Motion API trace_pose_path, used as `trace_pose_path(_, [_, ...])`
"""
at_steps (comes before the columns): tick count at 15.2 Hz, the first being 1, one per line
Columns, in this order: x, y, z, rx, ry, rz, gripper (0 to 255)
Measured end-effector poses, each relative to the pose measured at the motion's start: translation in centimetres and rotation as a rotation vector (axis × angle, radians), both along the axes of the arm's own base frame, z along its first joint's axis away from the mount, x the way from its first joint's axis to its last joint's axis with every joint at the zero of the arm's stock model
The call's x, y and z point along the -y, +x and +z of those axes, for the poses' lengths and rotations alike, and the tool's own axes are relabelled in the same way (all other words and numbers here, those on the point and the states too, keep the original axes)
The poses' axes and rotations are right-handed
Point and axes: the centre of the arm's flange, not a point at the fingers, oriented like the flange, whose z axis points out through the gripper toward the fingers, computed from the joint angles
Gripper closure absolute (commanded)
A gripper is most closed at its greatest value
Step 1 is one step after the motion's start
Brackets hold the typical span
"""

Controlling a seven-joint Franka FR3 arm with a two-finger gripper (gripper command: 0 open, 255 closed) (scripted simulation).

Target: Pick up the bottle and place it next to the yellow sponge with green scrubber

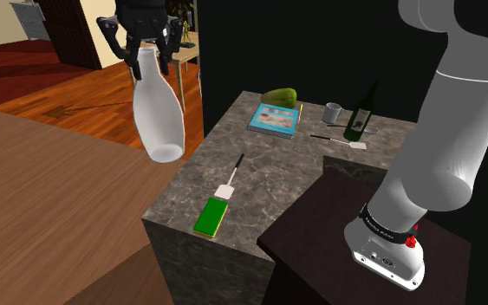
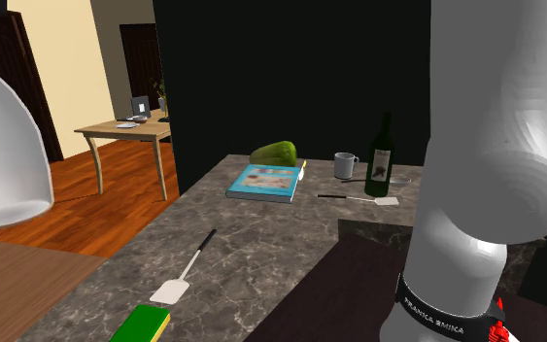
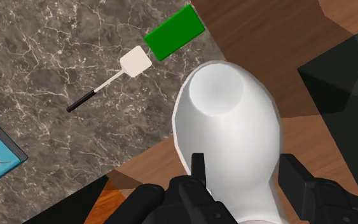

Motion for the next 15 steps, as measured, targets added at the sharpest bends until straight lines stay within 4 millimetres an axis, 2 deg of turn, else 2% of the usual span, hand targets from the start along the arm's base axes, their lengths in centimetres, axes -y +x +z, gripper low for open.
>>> trace_pose_path(15, [0.0,-0.1,-8.0,0.0,0.0,0.0,255])
